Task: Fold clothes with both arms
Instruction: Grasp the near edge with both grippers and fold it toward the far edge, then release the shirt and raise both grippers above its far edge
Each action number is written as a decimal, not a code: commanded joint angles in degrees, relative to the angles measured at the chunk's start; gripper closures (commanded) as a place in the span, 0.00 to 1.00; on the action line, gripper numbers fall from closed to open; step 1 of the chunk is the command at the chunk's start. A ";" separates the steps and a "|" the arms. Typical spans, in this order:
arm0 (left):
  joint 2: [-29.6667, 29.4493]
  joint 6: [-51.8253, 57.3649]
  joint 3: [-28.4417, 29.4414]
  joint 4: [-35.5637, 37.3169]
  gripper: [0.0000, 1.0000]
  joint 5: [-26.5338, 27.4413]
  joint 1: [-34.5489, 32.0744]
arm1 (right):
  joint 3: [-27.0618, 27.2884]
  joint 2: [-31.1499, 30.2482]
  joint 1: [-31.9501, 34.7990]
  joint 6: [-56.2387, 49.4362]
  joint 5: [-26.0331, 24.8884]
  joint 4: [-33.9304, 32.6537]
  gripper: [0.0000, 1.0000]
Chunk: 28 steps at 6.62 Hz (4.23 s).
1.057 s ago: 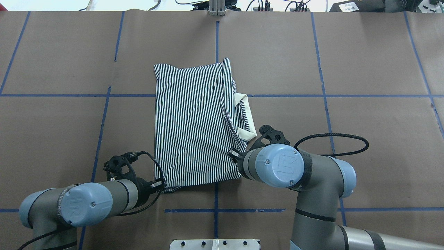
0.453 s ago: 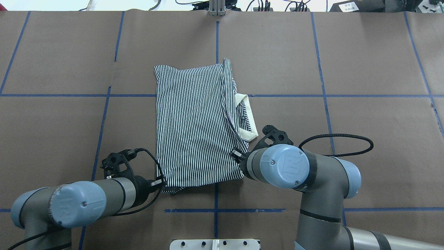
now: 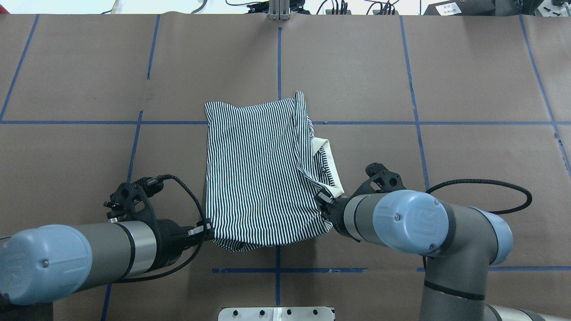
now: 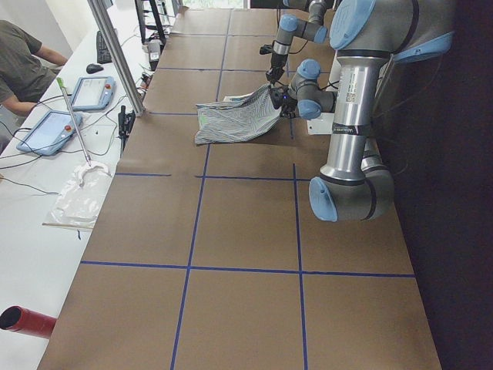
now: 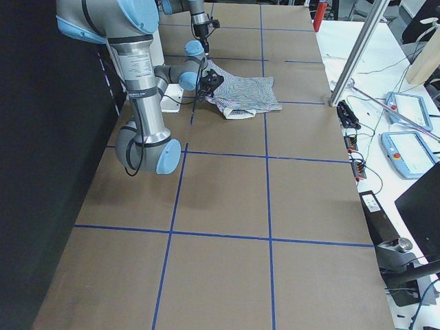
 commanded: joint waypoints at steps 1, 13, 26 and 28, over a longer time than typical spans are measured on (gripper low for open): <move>-8.90 5.69 8.68 1.32 1.00 -1.52 -9.95 | -11.58 10.71 10.98 -2.68 3.94 -0.28 1.00; -23.80 30.34 47.11 -20.18 1.00 -20.27 -28.56 | -51.22 27.31 26.60 -21.51 18.39 22.05 0.01; -33.31 39.04 70.04 -34.19 1.00 -25.46 -38.97 | -45.69 24.40 19.15 -19.24 15.68 22.32 0.15; -26.56 39.04 62.05 -33.75 1.00 -28.94 -41.46 | -46.20 25.27 15.79 -19.48 12.24 21.96 1.00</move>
